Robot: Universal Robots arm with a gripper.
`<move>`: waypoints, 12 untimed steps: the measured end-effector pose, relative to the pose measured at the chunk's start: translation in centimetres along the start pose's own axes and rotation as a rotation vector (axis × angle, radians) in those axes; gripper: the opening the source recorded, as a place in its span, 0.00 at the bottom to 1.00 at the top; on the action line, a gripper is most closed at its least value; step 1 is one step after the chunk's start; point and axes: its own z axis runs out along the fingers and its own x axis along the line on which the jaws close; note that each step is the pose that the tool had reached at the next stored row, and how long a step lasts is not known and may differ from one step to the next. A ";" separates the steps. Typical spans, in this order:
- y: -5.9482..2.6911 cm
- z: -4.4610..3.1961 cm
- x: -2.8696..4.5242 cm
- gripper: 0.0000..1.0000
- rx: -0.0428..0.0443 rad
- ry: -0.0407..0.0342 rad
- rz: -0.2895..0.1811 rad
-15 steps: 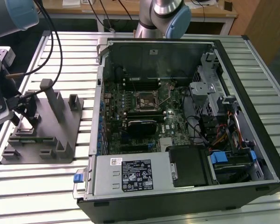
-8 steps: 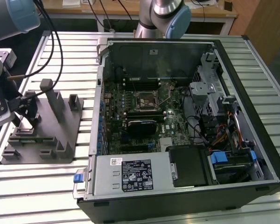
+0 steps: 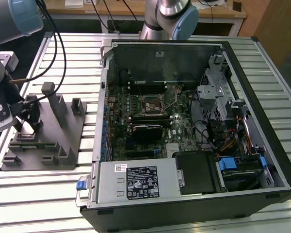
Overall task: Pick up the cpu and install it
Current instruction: 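Pick up the cpu and move it towards the insertion slot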
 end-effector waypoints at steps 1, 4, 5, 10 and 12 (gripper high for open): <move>0.00 0.04 0.00 0.59 0.0000 0.0000 0.000; 0.01 0.05 0.01 0.59 0.0001 0.0002 0.000; 0.01 0.05 0.00 0.59 0.0000 0.0000 0.000; 0.01 0.05 0.00 0.57 0.0001 0.0002 0.000; 0.01 0.05 0.00 0.54 0.0001 0.0002 0.000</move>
